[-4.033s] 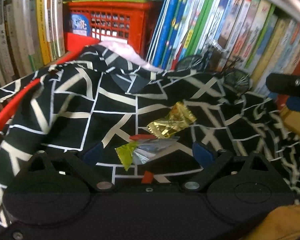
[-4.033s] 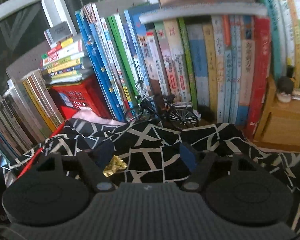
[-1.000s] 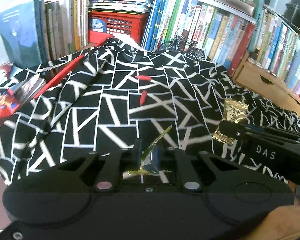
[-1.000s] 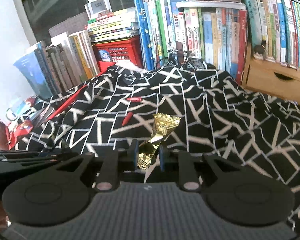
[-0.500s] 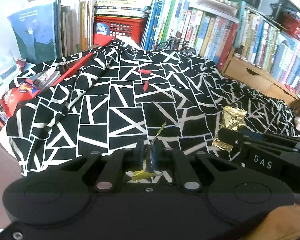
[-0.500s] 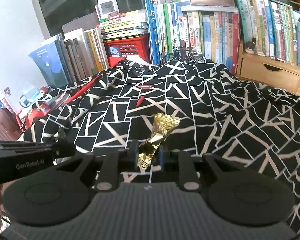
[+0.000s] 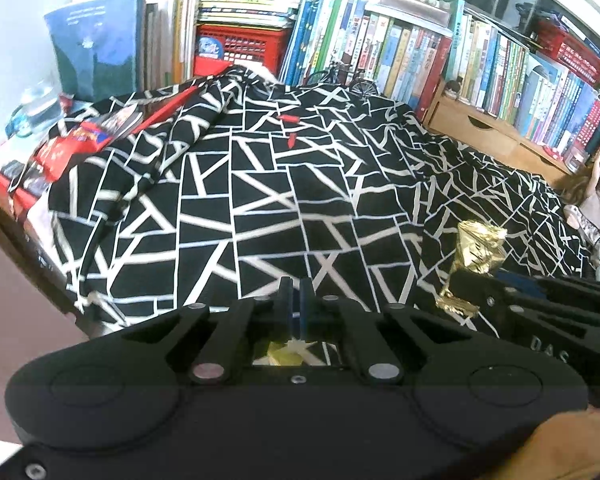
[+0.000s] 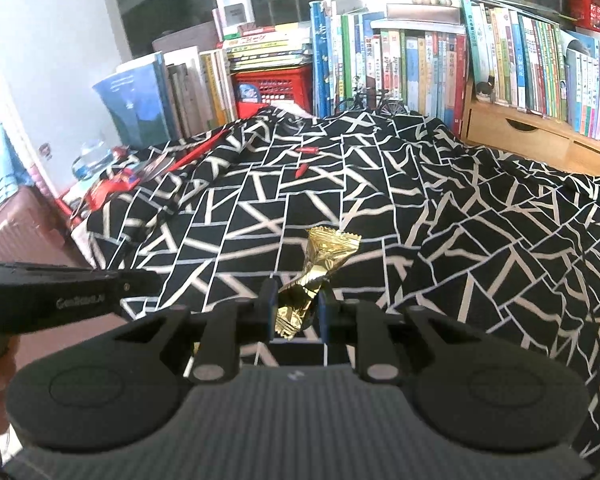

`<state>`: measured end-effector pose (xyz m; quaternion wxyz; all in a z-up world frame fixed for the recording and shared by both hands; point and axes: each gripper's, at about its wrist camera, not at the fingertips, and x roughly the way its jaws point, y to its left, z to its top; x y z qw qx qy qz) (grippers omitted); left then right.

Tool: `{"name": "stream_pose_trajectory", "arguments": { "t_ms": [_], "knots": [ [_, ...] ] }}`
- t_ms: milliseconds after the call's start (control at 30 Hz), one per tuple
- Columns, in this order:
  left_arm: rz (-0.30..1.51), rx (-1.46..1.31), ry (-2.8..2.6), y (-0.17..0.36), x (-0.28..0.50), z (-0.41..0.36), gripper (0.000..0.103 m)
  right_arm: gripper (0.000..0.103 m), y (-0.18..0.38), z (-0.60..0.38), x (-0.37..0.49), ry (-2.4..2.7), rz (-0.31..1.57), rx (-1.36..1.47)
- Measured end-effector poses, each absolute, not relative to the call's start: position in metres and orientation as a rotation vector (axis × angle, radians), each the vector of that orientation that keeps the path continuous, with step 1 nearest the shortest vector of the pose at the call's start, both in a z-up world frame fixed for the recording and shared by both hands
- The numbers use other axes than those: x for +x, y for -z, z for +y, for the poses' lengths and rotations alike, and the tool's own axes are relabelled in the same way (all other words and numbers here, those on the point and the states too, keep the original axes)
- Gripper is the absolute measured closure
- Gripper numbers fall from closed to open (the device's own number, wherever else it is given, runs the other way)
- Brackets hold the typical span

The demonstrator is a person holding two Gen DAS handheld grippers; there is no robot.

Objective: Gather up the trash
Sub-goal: 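Carry the clear wrapper and gold wrapper toward the black trash bag, then open both tools over the black trash bag to drop the wrappers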

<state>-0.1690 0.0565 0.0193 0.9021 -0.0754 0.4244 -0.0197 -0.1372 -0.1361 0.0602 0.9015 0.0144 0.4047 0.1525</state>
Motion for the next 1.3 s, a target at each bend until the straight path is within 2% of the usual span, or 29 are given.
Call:
{"name": "stream_pose_trajectory", "arguments": {
  "t_ms": [467, 667, 1000, 1100, 1133, 1167, 1233, 1300],
  "knots": [
    [0.918, -0.206, -0.087, 0.012, -0.249, 0.075, 0.100, 0.078, -0.031, -0.121, -0.199, -0.482, 0.925, -0.009],
    [0.987, -0.249, -0.167, 0.048, -0.291, 0.098, 0.100, 0.078, 0.007, -0.094, -0.235, -0.612, 1.030, -0.065],
    [1.103, -0.297, -0.224, 0.135, -0.335, 0.135, 0.099, 0.077, 0.072, -0.045, -0.266, -0.695, 1.103, -0.122],
    [1.130, -0.319, -0.233, 0.172, -0.340, 0.145, 0.097, 0.072, 0.101, -0.030, -0.270, -0.716, 1.107, -0.142],
    [1.136, -0.322, -0.236, 0.184, -0.341, 0.147, 0.095, 0.059, 0.112, -0.026, -0.271, -0.720, 1.107, -0.149],
    [1.143, -0.324, -0.236, 0.195, -0.343, 0.150, 0.094, 0.056, 0.123, -0.023, -0.272, -0.720, 1.106, -0.159],
    [1.151, -0.325, -0.237, 0.215, -0.345, 0.154, 0.090, 0.043, 0.143, -0.018, -0.274, -0.725, 1.107, -0.160],
    [1.156, -0.329, -0.237, 0.234, -0.346, 0.156, 0.086, 0.040, 0.162, -0.015, -0.274, -0.723, 1.111, -0.157]
  ]
}}
